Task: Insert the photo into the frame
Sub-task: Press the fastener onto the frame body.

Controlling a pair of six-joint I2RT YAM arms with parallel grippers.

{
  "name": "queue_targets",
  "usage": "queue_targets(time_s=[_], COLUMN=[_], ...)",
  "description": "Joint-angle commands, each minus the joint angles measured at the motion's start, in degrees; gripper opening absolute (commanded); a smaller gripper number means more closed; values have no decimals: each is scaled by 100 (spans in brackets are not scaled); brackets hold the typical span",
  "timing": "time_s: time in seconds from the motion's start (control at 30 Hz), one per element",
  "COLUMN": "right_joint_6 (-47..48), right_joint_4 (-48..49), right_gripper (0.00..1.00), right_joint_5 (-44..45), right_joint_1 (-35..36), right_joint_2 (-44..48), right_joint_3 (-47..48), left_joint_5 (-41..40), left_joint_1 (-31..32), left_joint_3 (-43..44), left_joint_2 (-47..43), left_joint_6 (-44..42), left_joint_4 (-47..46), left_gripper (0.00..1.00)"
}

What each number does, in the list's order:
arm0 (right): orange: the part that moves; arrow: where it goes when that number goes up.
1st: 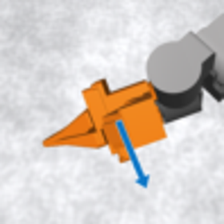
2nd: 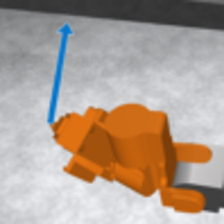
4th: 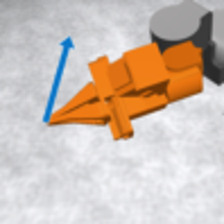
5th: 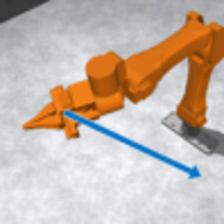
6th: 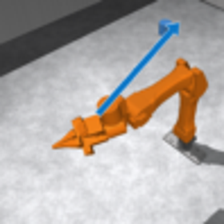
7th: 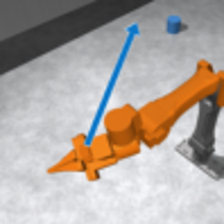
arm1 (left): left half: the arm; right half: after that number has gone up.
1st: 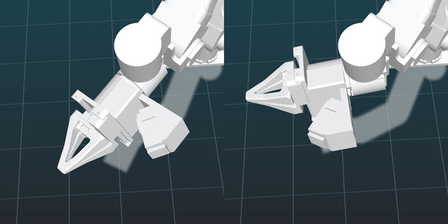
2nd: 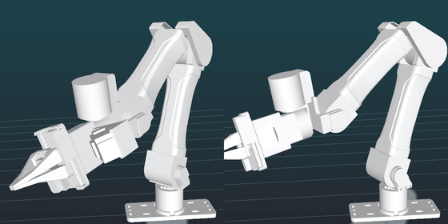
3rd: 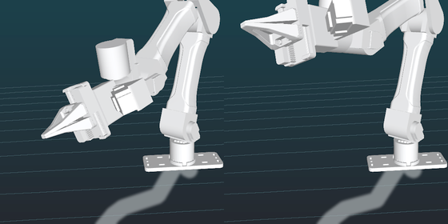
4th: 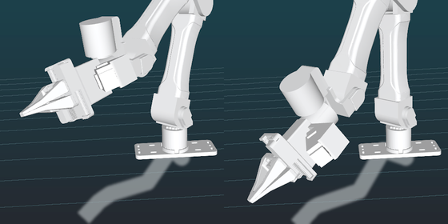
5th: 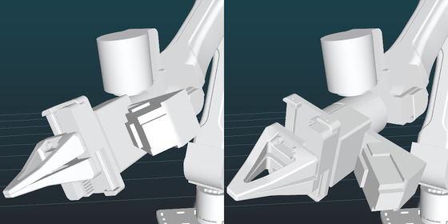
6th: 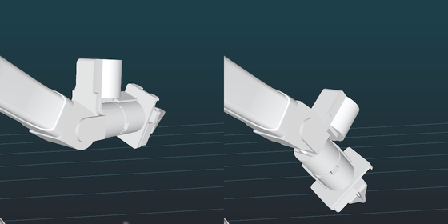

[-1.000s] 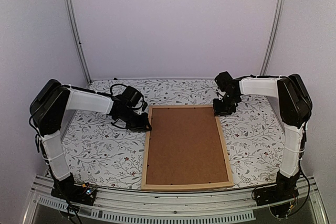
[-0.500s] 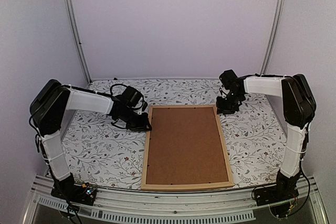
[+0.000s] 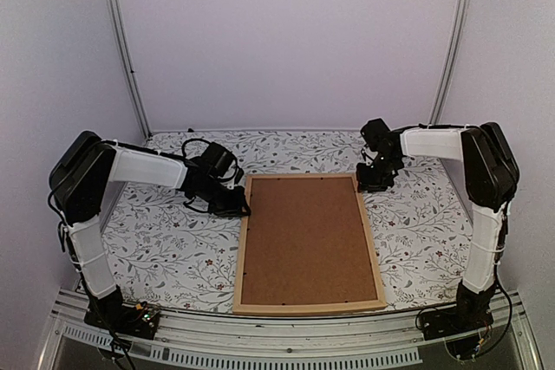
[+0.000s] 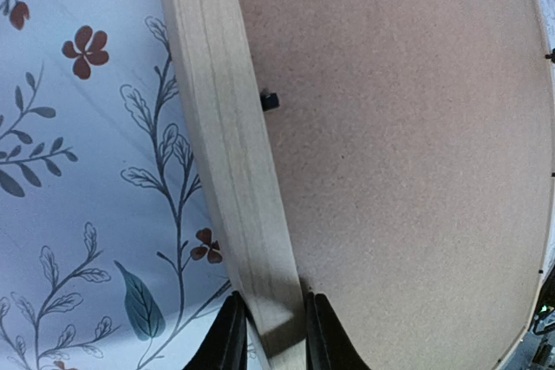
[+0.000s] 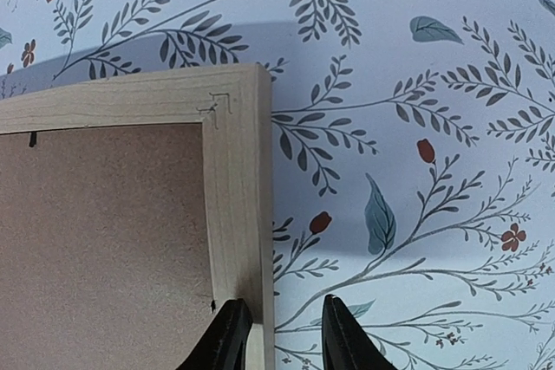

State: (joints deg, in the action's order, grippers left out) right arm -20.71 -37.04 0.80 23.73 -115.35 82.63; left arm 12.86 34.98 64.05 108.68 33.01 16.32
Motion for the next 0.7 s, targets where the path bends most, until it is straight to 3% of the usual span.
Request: queue_targets(time_s=[0.0,0.67], right_joint_6=[49,-103], right_joint_4=[-14,-277], right_gripper=[31,31], right_joint_5=[35,411], right_joint_1=[68,503], right_joint_2=[-188,-436], right_joint_3=[70,289], left_joint_5=[192,208], left_joint_1=[178,215], left_joint_3=[-165,-222], left_joint_2=[189,221], left_joint_6=[-287,-259], left_joint_4=[-26,-87], left_gripper=[18,18])
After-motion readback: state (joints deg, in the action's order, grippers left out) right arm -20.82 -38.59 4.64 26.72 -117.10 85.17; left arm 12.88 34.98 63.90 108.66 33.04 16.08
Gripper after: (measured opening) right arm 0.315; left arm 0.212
